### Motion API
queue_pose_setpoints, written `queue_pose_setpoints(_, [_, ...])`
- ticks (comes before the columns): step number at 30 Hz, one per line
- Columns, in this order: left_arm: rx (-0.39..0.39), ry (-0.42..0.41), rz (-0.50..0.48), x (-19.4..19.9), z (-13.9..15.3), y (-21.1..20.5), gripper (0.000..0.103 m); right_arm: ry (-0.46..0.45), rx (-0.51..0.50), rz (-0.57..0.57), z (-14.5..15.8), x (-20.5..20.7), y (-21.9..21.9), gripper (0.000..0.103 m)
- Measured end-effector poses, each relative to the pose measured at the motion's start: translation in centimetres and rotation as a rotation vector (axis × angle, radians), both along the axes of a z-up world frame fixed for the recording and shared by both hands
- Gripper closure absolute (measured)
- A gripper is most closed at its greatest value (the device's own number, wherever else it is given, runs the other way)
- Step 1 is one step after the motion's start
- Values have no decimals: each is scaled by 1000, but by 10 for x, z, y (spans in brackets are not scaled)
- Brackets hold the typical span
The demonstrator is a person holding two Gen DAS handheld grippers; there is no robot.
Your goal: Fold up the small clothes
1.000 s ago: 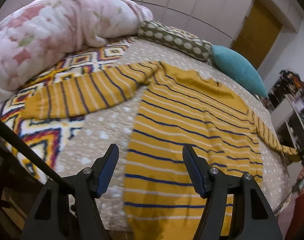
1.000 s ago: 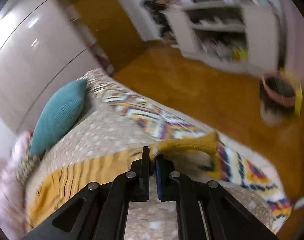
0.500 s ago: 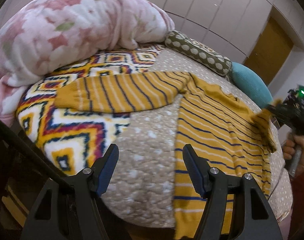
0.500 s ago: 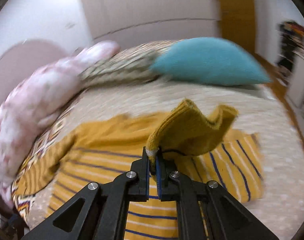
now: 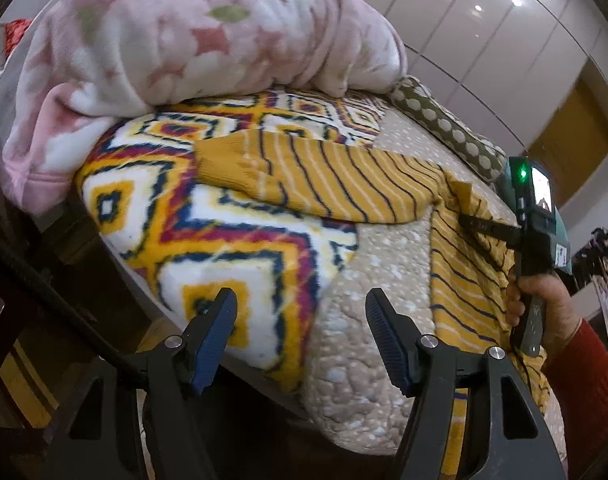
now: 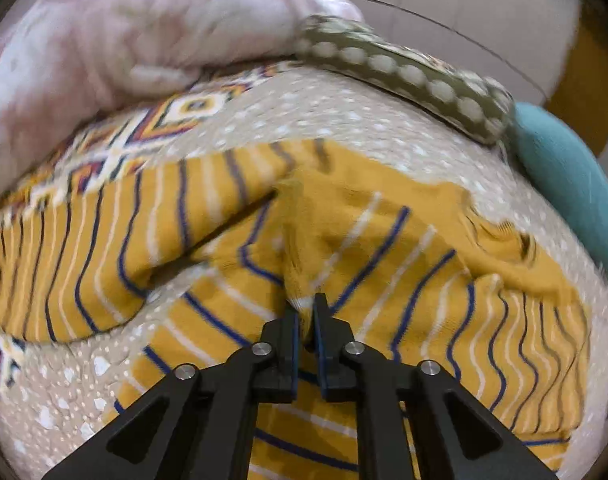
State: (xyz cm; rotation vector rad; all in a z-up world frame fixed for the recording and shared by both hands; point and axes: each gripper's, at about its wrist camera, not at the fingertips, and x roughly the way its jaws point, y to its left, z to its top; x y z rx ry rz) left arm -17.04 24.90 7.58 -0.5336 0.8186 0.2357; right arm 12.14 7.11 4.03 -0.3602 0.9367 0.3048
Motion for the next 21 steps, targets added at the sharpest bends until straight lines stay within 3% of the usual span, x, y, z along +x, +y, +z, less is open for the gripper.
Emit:
queue_pose_setpoints(5, [6,-1,13,-4,2,3,38,1,1,151,0,-25,32,86])
queue_pose_setpoints(8, [13,-2,31,-7,4,6,38,-8,15,198,3,-42,40,76])
queue_pose_setpoints(10, [10,-4,51,-10,6,10,37,-16,24,204,8,-49,39,69])
queue_pose_setpoints(13, [4,-11,66,-15,11,14,37,-25,37,190,15,-58,25,67])
queue_pose_setpoints(18, [31,-21,73,-20,16,15,33,-49,100,41,35,-62,-67,53])
queue_pose_setpoints(21, [22,-15,72,-17,14,13,33,-79,144,-179,46,-54,-160,47])
